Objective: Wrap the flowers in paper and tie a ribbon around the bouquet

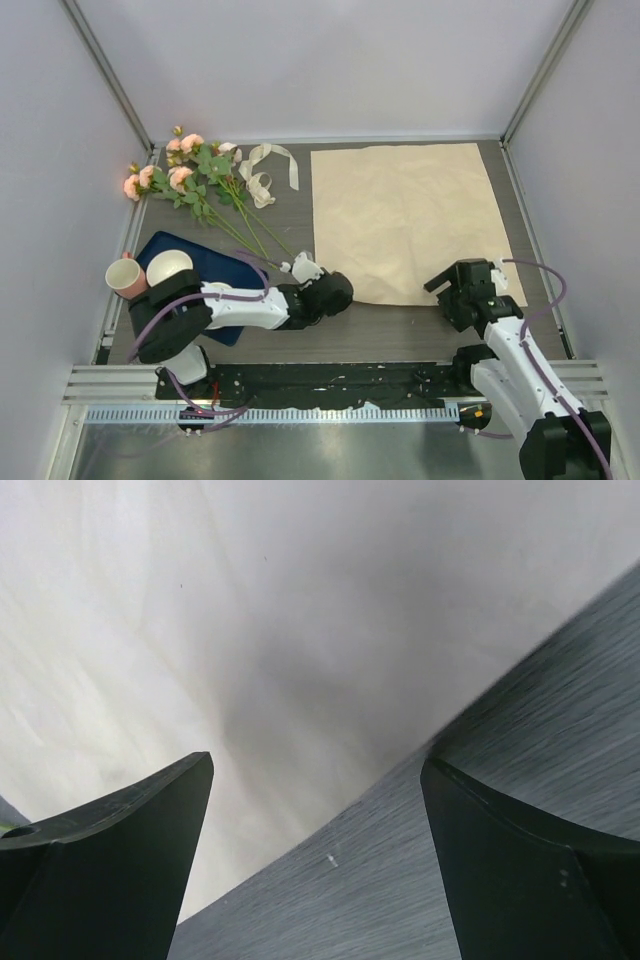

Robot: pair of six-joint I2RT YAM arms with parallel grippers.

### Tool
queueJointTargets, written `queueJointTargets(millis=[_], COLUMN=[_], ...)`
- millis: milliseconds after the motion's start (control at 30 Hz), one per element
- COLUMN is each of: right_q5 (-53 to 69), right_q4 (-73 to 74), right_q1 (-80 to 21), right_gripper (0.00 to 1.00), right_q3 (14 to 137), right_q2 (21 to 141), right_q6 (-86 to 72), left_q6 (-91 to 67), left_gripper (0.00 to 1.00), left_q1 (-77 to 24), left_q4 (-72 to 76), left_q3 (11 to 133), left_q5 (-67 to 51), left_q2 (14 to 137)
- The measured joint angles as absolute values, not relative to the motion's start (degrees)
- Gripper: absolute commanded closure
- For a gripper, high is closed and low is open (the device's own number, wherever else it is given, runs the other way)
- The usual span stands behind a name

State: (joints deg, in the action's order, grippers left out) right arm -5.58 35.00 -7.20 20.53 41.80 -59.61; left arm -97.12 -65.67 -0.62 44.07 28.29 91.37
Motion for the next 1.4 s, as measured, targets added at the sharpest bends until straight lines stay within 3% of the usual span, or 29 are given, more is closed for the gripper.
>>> queueJointTargets(millis=[367,733,767,800,867,900,1067,1233,1400], right_q5=[-5.8,-10.5,-11.4,-12.6,-15.0,-16.2,-20.6,-19.9,-18.3], right_q4=[36.1,36.6,36.6,36.9,38.2,38.9,42.6,41.3,34.4], right_q1=[9.5,13.5,13.6,13.7,14.0,14.1,14.1,10.9,-11.6], right_gripper=[0.05,0.02,0.01,0.01,0.01,0.01,0.02,0.03,0.04], right_q3=[23.0,28.1,28.9,29.8,31.1,31.4,37.0,44.2,52.5], right_q2=[46.5,50.6,50.6,50.4,48.4,46.0,40.1,45.1,57.9], right_q6=[-49.5,-47.5,-47.4,-47.5,-47.9,-48.1,-47.0,-41.6,-31.9], left_q6=[-94.9,-92.2,-91.6,-90.8,-89.2,-88.0,-78.2,-67.1,-60.8], left_gripper=[1.00,1.00,0.96,0.71,0.45,0.21,0.16,0.15,0.15], left_q1=[-68.1,-71.1,-71.3,-71.5,-71.6,-71.6,-71.6,-68.5,-49.7], left_q4=[0.1,-0.8,-0.8,-0.8,-0.6,-0.2,4.1,1.0,-6.0], left_q3=[55.5,61.1,61.5,62.0,62.5,62.3,55.4,47.6,47.9], left_q5=[26.5,23.6,23.4,23.2,22.0,21.2,16.4,11.7,7.4], left_q2=[101.3,105.7,105.7,105.7,105.6,105.5,99.2,79.8,68.0])
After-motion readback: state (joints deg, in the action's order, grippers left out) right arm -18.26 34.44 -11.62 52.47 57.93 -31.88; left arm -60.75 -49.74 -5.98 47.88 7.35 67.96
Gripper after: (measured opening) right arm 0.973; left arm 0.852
